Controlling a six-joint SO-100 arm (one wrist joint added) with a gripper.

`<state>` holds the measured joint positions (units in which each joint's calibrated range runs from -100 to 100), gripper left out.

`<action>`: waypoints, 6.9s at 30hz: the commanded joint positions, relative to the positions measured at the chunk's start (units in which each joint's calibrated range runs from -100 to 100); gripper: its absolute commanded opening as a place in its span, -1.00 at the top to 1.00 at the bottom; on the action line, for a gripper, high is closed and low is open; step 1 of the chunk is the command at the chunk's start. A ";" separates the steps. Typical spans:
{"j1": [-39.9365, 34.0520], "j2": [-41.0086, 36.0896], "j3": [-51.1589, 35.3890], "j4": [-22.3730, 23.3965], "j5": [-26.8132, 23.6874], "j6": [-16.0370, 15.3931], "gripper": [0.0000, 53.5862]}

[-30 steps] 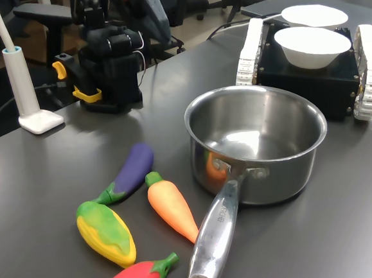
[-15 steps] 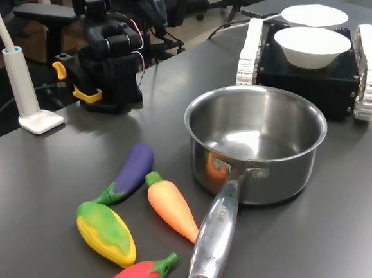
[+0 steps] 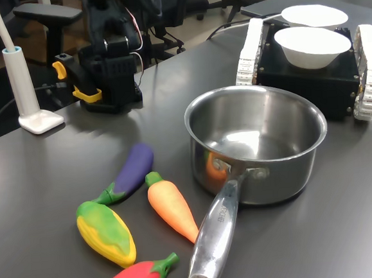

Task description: Pick up the carrot and place them in the pan

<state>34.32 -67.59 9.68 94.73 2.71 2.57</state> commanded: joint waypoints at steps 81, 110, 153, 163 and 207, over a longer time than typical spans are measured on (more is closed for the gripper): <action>22.67 42.24 7.90 -35.58 17.63 -8.03 -0.03; 21.87 44.78 11.99 -35.07 21.88 -8.20 -0.46; 21.64 54.64 3.08 -34.39 42.05 -8.37 -0.72; 21.64 56.58 2.90 -34.30 45.76 -8.37 -0.71; 19.00 74.47 -11.00 -24.50 44.05 -9.80 -0.42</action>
<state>53.03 7.66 4.34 68.04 46.23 -6.61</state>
